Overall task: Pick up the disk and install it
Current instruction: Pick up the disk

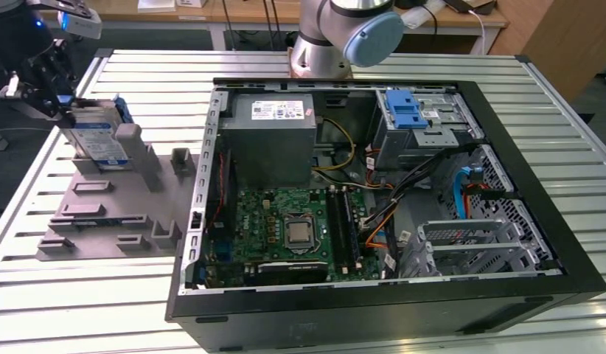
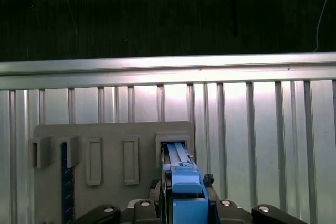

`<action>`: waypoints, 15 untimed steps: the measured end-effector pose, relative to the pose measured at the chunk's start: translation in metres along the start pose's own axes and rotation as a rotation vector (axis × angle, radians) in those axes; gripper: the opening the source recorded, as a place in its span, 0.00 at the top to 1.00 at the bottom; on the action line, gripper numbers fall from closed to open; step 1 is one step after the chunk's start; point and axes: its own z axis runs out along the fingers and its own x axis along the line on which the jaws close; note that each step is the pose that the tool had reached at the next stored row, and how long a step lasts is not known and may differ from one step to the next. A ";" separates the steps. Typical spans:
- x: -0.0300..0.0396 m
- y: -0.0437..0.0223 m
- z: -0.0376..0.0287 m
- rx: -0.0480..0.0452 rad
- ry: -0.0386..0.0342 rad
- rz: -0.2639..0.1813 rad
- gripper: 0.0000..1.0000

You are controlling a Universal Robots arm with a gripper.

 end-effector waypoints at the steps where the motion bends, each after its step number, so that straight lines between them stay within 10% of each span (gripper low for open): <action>1: 0.0000 0.0000 0.0000 0.0000 0.0000 0.000 0.58; 15: 0.0015 0.0000 0.0000 -0.0001 0.0018 -0.016 0.64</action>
